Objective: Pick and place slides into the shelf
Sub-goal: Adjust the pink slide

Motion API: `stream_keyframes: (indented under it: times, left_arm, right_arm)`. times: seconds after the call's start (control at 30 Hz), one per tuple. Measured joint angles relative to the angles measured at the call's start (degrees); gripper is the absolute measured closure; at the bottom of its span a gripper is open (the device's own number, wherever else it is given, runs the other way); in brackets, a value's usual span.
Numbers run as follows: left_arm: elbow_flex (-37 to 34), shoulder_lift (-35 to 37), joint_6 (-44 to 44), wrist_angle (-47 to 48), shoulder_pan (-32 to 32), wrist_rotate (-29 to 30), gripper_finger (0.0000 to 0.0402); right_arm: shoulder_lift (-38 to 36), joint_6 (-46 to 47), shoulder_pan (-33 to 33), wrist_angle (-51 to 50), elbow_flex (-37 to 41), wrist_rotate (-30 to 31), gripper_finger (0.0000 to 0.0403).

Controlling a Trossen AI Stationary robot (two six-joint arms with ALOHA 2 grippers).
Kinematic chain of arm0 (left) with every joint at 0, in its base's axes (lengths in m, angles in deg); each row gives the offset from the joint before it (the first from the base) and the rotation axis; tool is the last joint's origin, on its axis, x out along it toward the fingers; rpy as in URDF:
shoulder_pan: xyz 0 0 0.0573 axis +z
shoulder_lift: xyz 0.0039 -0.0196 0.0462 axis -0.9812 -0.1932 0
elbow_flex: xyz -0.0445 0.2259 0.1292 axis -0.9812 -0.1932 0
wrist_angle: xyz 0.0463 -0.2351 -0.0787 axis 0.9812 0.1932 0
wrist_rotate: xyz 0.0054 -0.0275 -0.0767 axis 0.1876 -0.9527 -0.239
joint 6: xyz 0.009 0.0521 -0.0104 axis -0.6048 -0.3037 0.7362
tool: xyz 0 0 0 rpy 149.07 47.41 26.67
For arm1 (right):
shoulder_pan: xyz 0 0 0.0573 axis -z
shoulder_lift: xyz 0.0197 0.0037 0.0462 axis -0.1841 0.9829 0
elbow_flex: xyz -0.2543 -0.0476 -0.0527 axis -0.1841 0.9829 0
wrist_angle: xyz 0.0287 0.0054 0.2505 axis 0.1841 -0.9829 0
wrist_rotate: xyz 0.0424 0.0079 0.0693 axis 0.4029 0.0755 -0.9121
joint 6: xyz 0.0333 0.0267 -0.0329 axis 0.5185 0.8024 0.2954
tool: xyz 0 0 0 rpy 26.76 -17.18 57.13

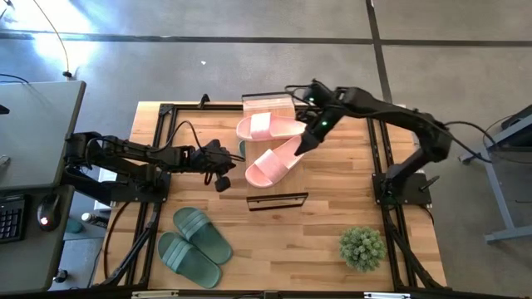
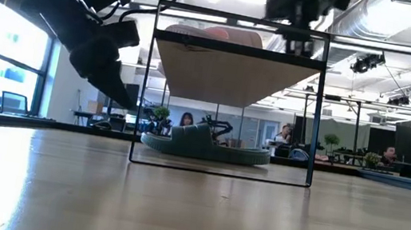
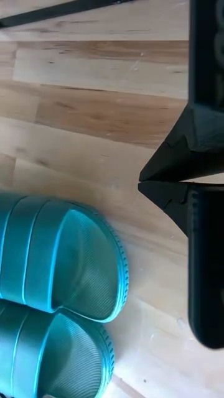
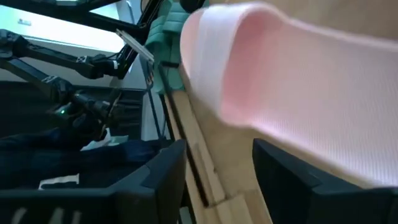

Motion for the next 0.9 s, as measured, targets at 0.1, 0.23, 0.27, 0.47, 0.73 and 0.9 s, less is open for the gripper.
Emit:
stream_keyframes:
  times: [0.1, 0.23, 0.27, 0.47, 0.73, 0.9]
  left_arm:
    - [0.0, 0.0, -0.1, 0.0, 0.0, 0.0, 0.0402]
    - [0.0, 0.0, -0.1, 0.0, 0.0, 0.0, 0.0402]
    - [0.0, 0.0, -0.2, 0.0, 0.0, 0.0, 0.0402]
    - [0.0, 0.0, -0.5, 0.2, 0.0, 0.0, 0.0402]
    - [0.0, 0.0, -0.5, 0.3, 0.0, 0.1, 0.0402]
    - [0.0, 0.0, -0.5, 0.3, 0.0, 0.1, 0.0402]
  right_arm:
    - [3.1, -0.7, -0.1, 1.4, -1.6, -0.1, 0.0227]
    - [6.2, 0.9, -1.2, 3.1, -2.2, 0.5, 0.0226]
    - [6.7, 1.5, -1.6, 3.5, -2.2, 0.4, 0.0226]
    - [8.9, 3.7, -5.0, 6.2, -2.2, 0.6, 0.0226]
    - [8.9, 9.9, -6.7, 11.5, -2.2, 2.5, 0.0230]
    - [8.9, 12.1, -7.0, 11.4, -2.2, 5.6, 0.0266]
